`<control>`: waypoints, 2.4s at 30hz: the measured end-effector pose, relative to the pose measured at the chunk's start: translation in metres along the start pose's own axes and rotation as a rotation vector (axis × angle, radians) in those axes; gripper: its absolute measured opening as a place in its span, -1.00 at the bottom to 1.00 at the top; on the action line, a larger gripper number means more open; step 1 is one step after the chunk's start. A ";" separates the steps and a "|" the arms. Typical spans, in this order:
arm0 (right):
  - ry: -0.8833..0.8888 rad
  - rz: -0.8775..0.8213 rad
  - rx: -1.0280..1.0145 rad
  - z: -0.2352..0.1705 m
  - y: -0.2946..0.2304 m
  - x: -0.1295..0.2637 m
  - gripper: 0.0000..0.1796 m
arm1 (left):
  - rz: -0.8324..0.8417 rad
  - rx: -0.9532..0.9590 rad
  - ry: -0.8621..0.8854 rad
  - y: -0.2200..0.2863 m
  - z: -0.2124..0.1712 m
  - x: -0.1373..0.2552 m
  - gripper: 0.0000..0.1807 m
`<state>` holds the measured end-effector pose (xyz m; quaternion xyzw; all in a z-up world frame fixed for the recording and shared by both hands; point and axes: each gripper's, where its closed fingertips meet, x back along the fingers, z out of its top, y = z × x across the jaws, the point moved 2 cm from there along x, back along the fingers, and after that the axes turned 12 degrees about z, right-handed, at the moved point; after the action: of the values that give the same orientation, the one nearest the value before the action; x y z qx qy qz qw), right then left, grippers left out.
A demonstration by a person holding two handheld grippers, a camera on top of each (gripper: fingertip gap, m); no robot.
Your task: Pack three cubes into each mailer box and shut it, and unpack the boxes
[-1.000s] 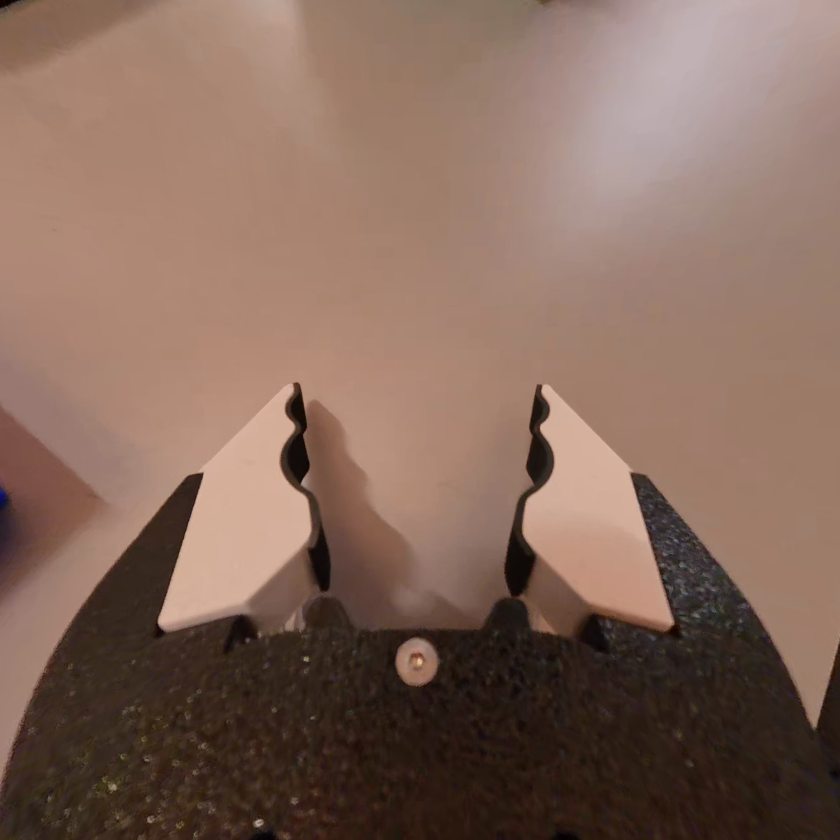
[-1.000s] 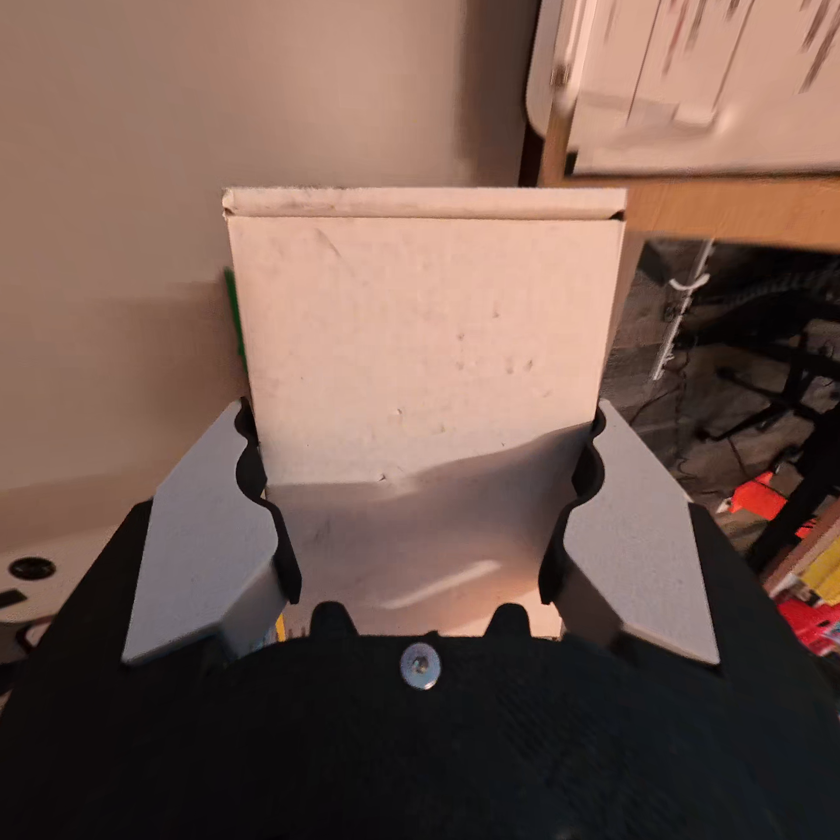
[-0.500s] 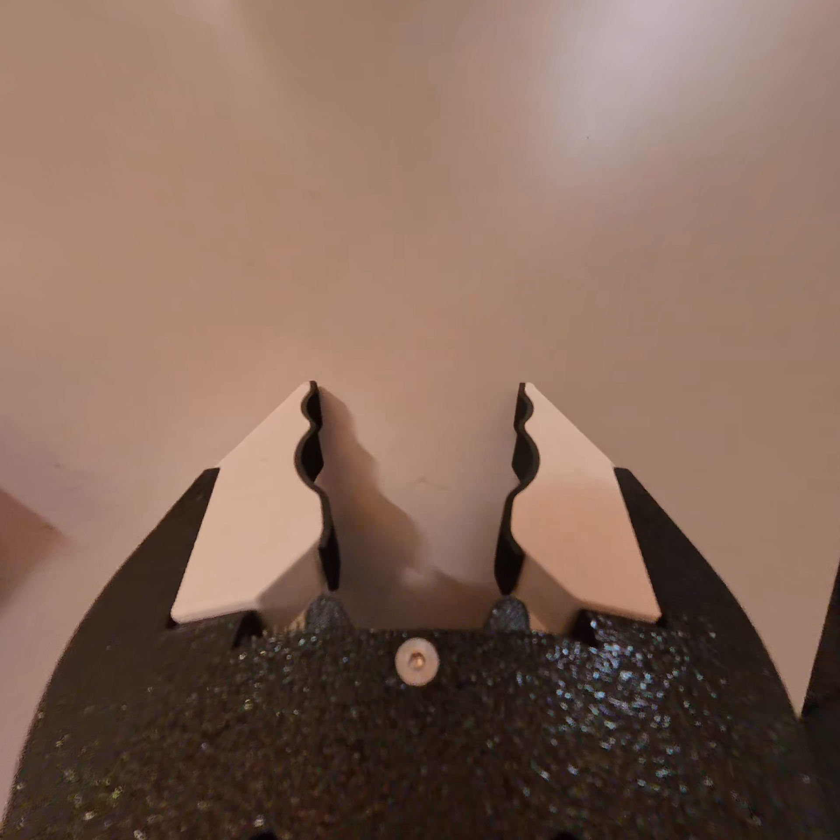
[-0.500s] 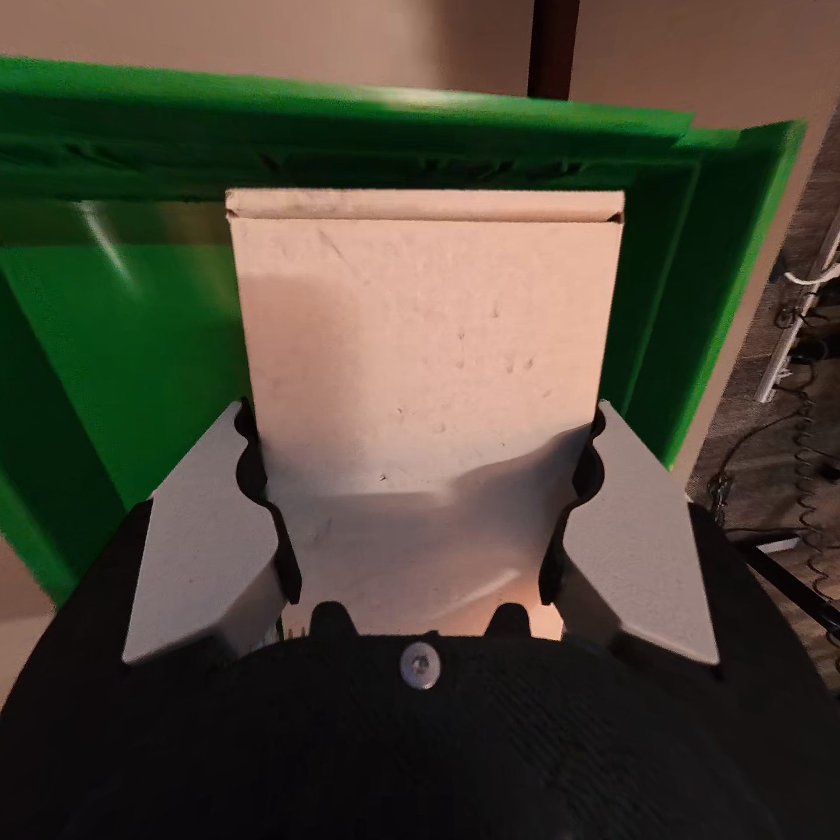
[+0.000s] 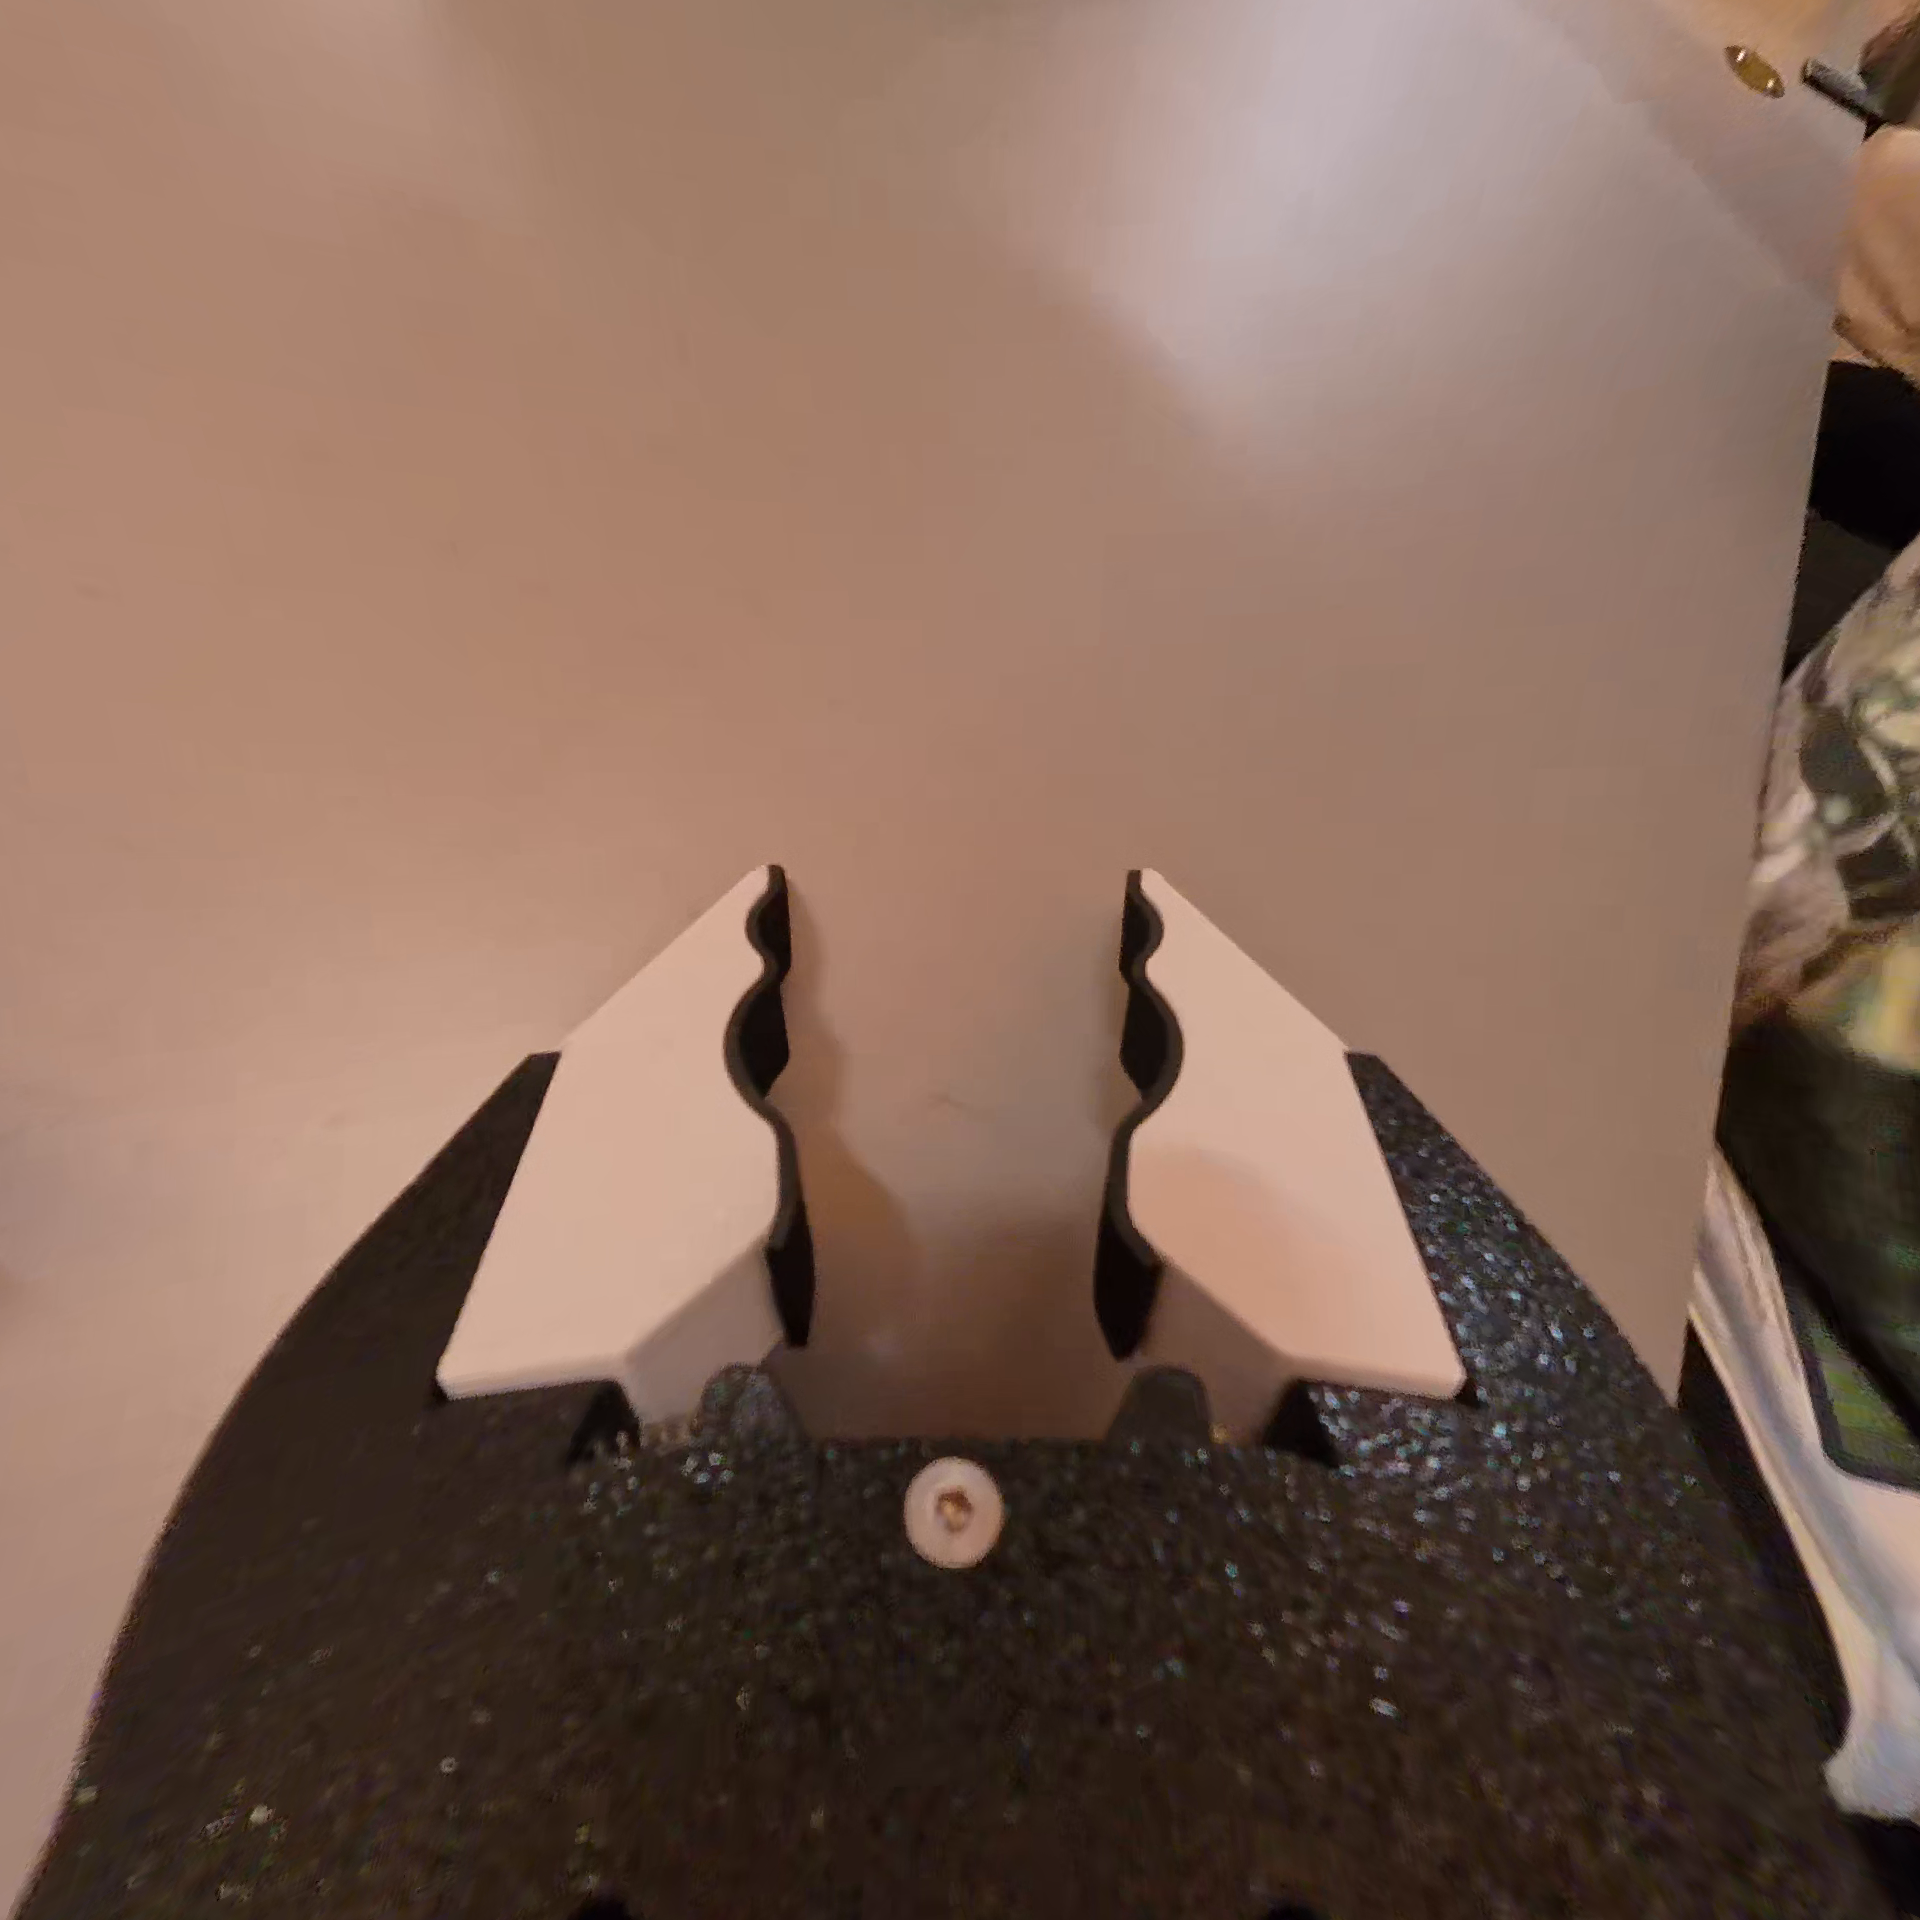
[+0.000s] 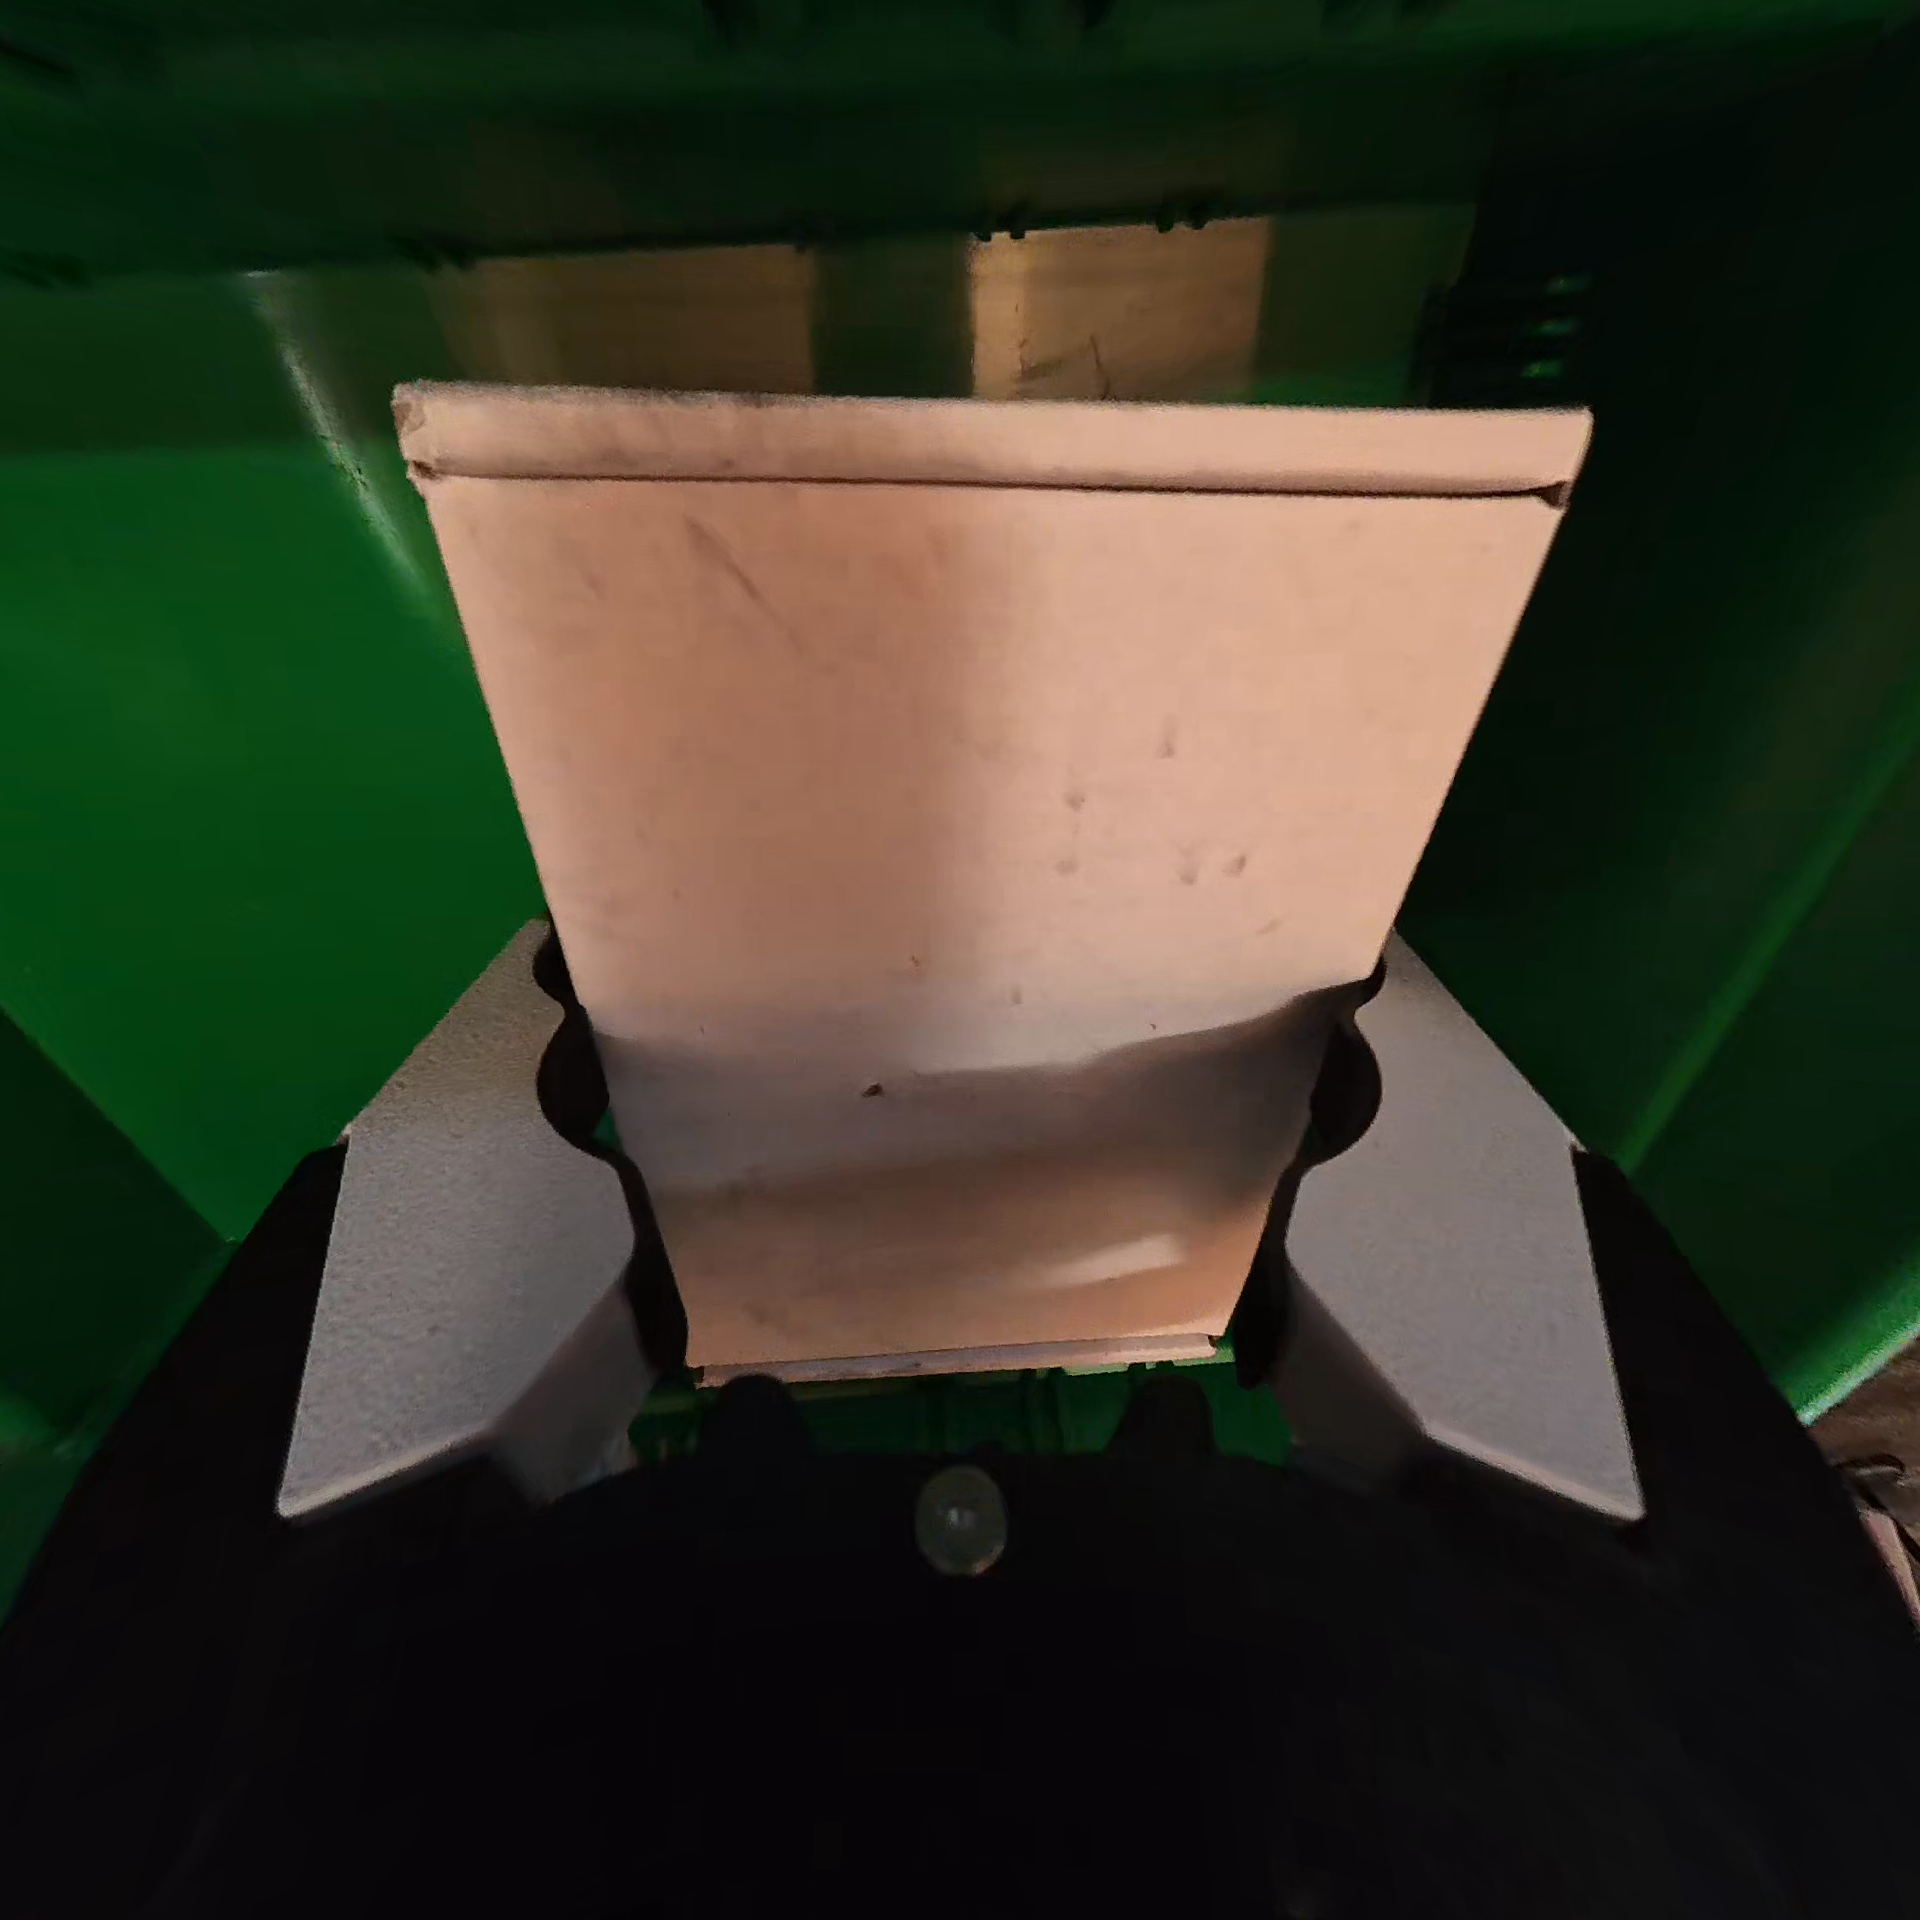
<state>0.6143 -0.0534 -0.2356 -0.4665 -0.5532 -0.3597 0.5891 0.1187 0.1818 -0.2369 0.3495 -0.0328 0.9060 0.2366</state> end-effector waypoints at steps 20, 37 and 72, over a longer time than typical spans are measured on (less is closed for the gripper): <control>0.244 -0.451 -0.005 0.029 -0.089 0.118 0.31 | 0.161 -0.184 0.137 -0.007 0.024 0.047 -0.05; 0.362 -0.359 0.130 0.089 -0.333 0.056 0.19 | 0.323 -0.630 -0.748 -0.344 0.082 0.077 0.26; 0.973 -0.629 0.209 0.214 -0.371 0.077 0.04 | 0.316 -0.570 -0.639 -0.067 0.145 0.071 0.44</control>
<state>0.2083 0.0427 -0.1131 -0.0006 -0.3635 -0.6337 0.6829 0.1925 0.2376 -0.0884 0.5231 -0.4049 0.7326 0.1602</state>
